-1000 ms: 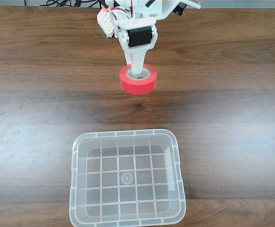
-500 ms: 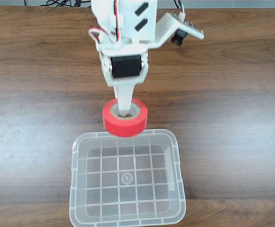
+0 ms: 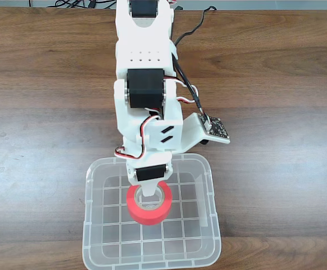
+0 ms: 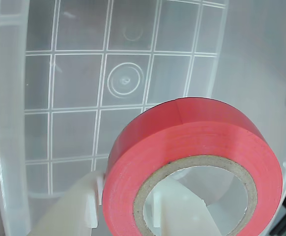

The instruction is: Grab the tape and place it in the box.

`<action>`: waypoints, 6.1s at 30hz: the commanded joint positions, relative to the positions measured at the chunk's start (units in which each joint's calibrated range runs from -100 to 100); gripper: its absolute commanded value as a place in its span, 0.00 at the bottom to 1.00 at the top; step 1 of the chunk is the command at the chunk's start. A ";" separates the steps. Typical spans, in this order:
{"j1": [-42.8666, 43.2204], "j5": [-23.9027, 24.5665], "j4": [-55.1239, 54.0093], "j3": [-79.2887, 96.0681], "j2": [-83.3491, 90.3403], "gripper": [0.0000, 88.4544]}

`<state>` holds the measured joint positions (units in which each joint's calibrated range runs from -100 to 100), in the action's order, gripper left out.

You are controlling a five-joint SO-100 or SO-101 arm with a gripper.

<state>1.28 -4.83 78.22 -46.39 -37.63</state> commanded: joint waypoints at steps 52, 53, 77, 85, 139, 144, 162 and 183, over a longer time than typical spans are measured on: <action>0.62 2.56 21.78 3.95 34.09 0.02; 0.62 2.51 21.78 7.80 36.91 0.02; 2.09 2.72 -21.37 119.32 99.26 0.01; 1.94 2.88 -21.71 130.71 111.97 0.01; -0.40 4.83 -16.23 144.73 136.34 0.02; -0.40 4.83 -16.23 144.73 136.34 0.02; -0.40 4.83 -16.23 144.73 136.34 0.02; -0.40 4.83 -16.23 144.73 136.34 0.02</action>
<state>1.28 -0.08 61.86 99.01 98.07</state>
